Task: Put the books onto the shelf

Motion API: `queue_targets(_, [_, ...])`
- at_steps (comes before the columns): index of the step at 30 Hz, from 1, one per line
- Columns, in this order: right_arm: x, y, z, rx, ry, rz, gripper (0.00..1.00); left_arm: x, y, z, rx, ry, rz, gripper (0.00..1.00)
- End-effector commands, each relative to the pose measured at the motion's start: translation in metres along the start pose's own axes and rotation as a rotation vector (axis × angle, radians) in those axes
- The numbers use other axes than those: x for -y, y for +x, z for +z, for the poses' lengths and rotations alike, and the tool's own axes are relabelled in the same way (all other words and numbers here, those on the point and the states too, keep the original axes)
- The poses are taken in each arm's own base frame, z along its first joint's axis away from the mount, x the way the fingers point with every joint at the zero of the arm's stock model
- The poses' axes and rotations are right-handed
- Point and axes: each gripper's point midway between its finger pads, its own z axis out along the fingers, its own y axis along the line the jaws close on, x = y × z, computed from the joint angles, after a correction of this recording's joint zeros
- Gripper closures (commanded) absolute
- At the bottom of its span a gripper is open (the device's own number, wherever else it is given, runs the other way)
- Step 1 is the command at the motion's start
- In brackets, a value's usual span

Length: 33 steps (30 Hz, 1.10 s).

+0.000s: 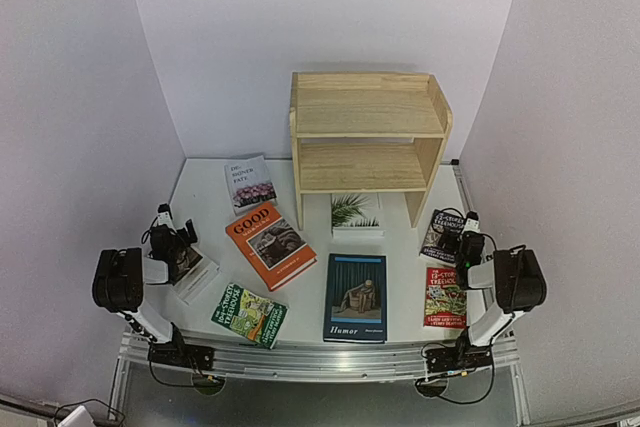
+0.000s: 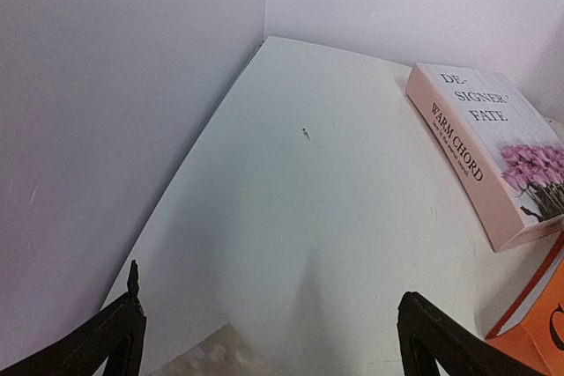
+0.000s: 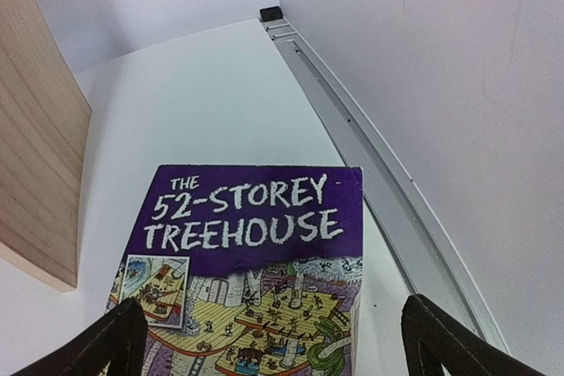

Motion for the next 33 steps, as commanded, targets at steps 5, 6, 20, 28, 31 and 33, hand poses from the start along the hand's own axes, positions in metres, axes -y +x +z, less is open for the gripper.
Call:
queue_targets(5, [0.014,-0.050,-0.023,0.134,0.088,0.065,0.02,0.000,-0.009,-0.001,0.042,0.003,-0.006,0.00])
queue_targets(6, [0.023,-0.057,-0.030,0.139,0.142,0.092,0.02,0.000,-0.010,-0.002,0.045,0.004,-0.006,0.00])
queue_targets(20, [-0.041,-0.046,-0.148,-0.373,-0.227,0.451,0.03,0.116,-0.077,-0.064,-0.311,0.567,-0.120,0.00])
queue_targets(28, [-0.090,0.036,-0.211,-0.900,-0.332,0.524,0.11,0.194,-0.055,-0.155,-0.190,0.845,0.278,0.00])
queue_targets(31, [-0.138,0.052,-0.221,-0.965,-0.471,0.488,0.10,0.205,-0.049,-0.167,-0.202,0.888,0.307,0.00])
queue_targets(33, [-0.167,0.062,-0.222,-0.998,-0.563,0.505,0.09,0.210,-0.045,-0.167,-0.211,0.890,0.323,0.00])
